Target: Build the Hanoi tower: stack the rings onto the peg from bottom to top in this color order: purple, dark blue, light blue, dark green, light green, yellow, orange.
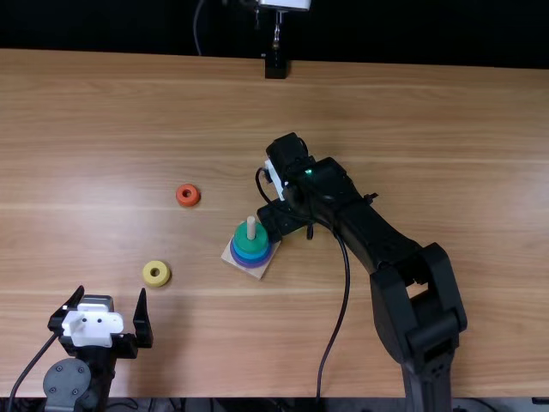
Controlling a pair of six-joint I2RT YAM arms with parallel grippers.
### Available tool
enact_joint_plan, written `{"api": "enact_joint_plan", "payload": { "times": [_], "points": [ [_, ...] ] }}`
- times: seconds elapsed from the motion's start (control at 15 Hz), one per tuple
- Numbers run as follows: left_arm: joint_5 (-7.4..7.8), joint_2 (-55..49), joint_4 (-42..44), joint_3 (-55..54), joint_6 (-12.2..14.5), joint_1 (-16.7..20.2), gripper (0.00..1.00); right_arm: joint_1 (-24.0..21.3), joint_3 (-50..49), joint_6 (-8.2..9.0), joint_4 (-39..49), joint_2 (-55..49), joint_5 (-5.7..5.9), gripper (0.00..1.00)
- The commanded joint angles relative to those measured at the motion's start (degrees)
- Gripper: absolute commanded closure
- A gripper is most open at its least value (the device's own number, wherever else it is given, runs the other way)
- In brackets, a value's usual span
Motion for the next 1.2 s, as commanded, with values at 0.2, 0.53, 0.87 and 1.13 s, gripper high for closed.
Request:
{"api": "enact_joint_plan", "payload": {
  "times": [0.2,0.53,0.87,1.13],
  "points": [
    [0.51,-0.7,-4.8,-6.0,0.8,0.6,0.0,-0.3,0.2,0.38,-0.7,0.8,-0.23,1.0],
    [0.51,-0.7,-4.8,-6.0,0.8,0.6,0.0,-1.1,0.1,0.16,-0.9,0.4,-0.13,1.0],
    [0.51,-0.7,-4.8,-6.0,0.8,0.6,0.0,-1.1,1.1,-0.47,-0.9,-8.2,-0.02,1.0],
    [0.51,-0.7,-4.8,-6.0,0.8,0.6,0.0,-1.1,1.5,-0.78,-1.2,-14.1,0.08,1.0]
  ]
}}
